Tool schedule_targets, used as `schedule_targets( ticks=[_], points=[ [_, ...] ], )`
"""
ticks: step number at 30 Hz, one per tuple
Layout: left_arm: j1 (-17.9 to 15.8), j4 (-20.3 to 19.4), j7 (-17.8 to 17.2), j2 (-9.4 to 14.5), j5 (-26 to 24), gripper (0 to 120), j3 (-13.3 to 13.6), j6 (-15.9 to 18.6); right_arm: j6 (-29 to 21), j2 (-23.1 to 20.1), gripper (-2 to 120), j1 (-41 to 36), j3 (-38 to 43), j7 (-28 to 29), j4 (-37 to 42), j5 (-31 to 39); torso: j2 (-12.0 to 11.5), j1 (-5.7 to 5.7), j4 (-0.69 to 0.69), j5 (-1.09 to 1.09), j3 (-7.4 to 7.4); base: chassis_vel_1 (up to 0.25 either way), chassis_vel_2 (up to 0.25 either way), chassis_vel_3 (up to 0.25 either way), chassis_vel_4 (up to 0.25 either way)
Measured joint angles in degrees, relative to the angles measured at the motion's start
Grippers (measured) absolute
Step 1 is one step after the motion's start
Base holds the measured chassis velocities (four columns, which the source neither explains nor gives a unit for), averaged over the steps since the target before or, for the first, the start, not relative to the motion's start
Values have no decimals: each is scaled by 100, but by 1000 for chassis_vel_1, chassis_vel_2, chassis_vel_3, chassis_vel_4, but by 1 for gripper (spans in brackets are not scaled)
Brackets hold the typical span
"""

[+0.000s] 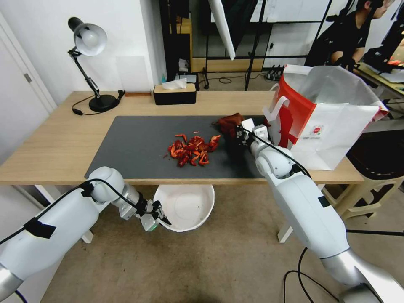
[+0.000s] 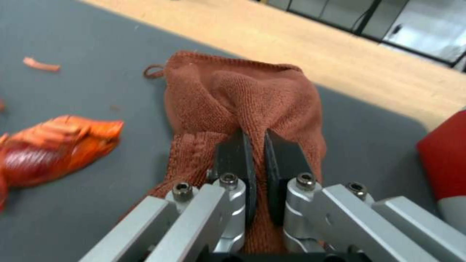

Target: Sweep shrimp from table into container with towel, then put container into takeout bag.

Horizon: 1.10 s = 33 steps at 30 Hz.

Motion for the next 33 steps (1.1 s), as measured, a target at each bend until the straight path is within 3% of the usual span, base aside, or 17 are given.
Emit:
schedule_targets(
  ticks=[17,33],
  points=[
    [-1,25,-13,41,-13,0,-16,-33,87,-322,2,19,-413,-1169,10,143,0,-1,0,0,0,0,0,0,0],
    [27,82,-38,86,-44,0,-77,-67,457,-655,2,-58,-735,-1773,274,85,0,-1,0,0,0,0,0,0,0]
  ],
)
